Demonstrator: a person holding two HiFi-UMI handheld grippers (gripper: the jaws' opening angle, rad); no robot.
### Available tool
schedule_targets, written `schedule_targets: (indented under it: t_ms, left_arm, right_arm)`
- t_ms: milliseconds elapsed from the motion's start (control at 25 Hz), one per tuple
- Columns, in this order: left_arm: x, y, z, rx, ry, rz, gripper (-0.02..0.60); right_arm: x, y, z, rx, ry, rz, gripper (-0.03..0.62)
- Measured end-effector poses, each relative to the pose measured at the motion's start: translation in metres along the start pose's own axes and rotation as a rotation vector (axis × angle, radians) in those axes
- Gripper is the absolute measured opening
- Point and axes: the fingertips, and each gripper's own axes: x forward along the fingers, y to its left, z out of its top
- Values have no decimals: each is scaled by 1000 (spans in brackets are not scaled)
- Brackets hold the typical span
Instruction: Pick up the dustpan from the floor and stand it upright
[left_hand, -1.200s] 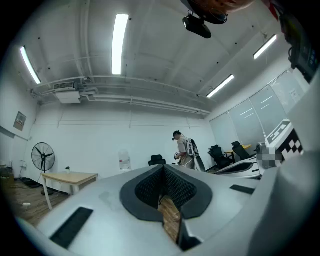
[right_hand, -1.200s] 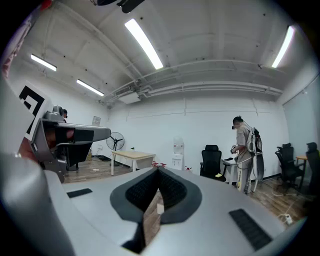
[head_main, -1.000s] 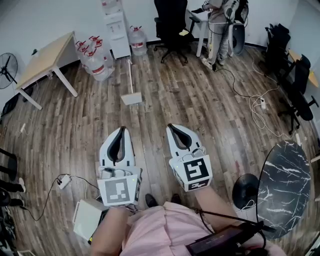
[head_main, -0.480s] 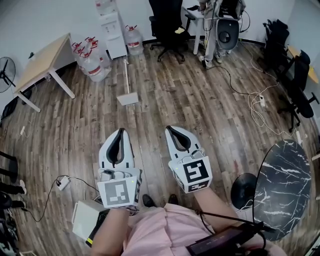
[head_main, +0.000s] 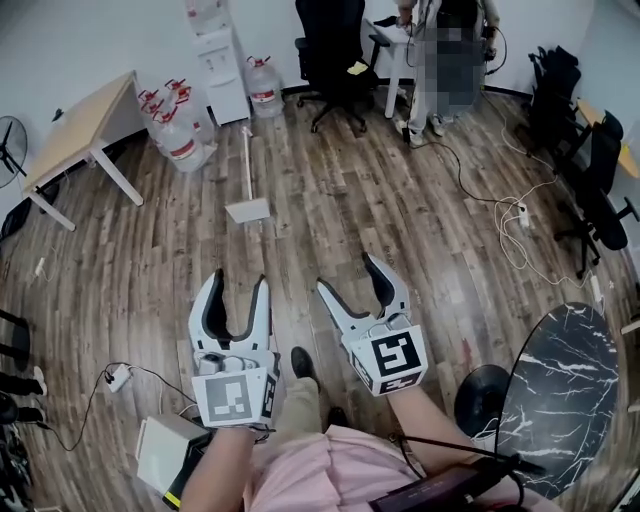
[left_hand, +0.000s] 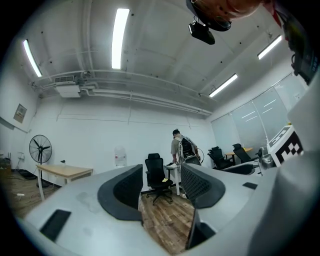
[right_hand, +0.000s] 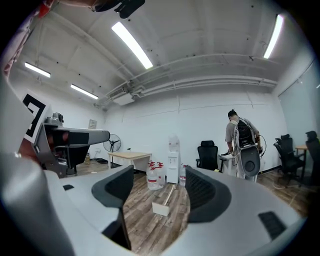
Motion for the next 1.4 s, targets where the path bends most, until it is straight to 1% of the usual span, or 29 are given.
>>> schedule_targets:
  t_ms: [160,280,400,520,680,800,960,1160,1400]
  left_arm:
    - [41,13,-22,-17,9,11,225]
    - [84,25,-36,-22,16,-2,225]
    - [130,51,-46,-4,23,-10,225]
    - [178,79,-57,7,35,-7,225]
    - [235,108,-51,11,14,-11,225]
    - [261,123,-43,14,-6,-1,225]
    - [287,129,-42,20,-19,-1,225]
    - [316,132,-53,21,7,-3,225]
    - [379,129,-80,29,45,-2,225]
  right_arm:
    - [35,-26,-11,-19,21,-12,322]
    - [75,-51,-9,-49,21,-34,322]
    - [126,-72,-6,-65,21,-58,322]
    - [178,-89,-5,-62,27,-62,322]
    - [232,-112,9,-70,25,-81,322]
    - [256,-124,22,-76,12,-95,319]
    - [274,-139,29,-82,-7,-109,316]
    - [297,-156,26,-71,2,-116,314]
    - [347,-201,5,-55,24,-116,314]
